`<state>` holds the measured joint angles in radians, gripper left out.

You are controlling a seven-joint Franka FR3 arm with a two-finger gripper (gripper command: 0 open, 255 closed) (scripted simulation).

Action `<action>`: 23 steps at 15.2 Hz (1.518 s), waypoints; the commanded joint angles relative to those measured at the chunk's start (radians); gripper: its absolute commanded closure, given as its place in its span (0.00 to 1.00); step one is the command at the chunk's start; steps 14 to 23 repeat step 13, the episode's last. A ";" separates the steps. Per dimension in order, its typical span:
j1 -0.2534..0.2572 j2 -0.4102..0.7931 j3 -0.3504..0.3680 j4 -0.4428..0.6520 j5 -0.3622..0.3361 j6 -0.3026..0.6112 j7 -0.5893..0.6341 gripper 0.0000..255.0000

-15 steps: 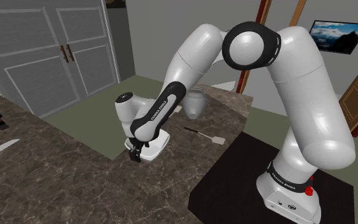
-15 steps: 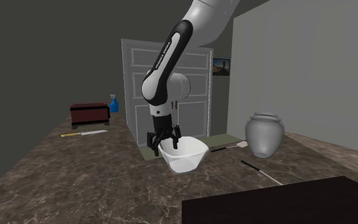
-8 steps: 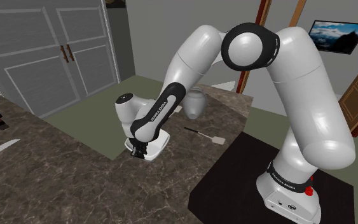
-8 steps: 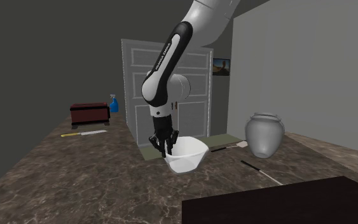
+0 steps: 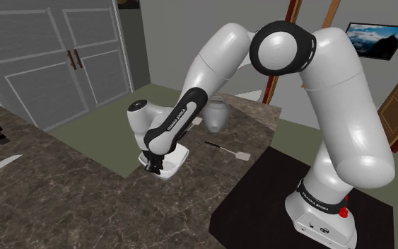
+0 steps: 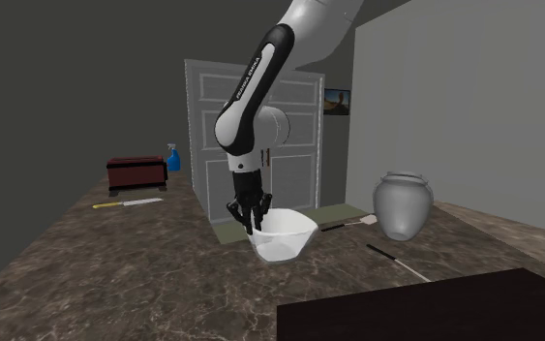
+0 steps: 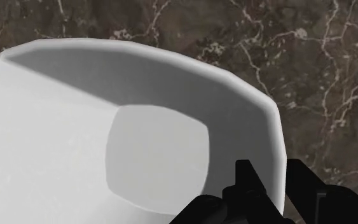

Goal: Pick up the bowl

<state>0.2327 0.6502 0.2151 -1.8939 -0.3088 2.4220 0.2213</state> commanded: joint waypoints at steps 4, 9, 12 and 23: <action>-0.011 -0.055 0.015 -0.012 0.018 -0.042 -0.014 1.00; -0.020 -0.107 0.028 -0.018 0.036 -0.087 -0.028 1.00; -0.024 -0.128 0.034 -0.019 0.044 -0.106 -0.034 1.00; -0.024 -0.128 0.034 -0.019 0.045 -0.106 -0.034 1.00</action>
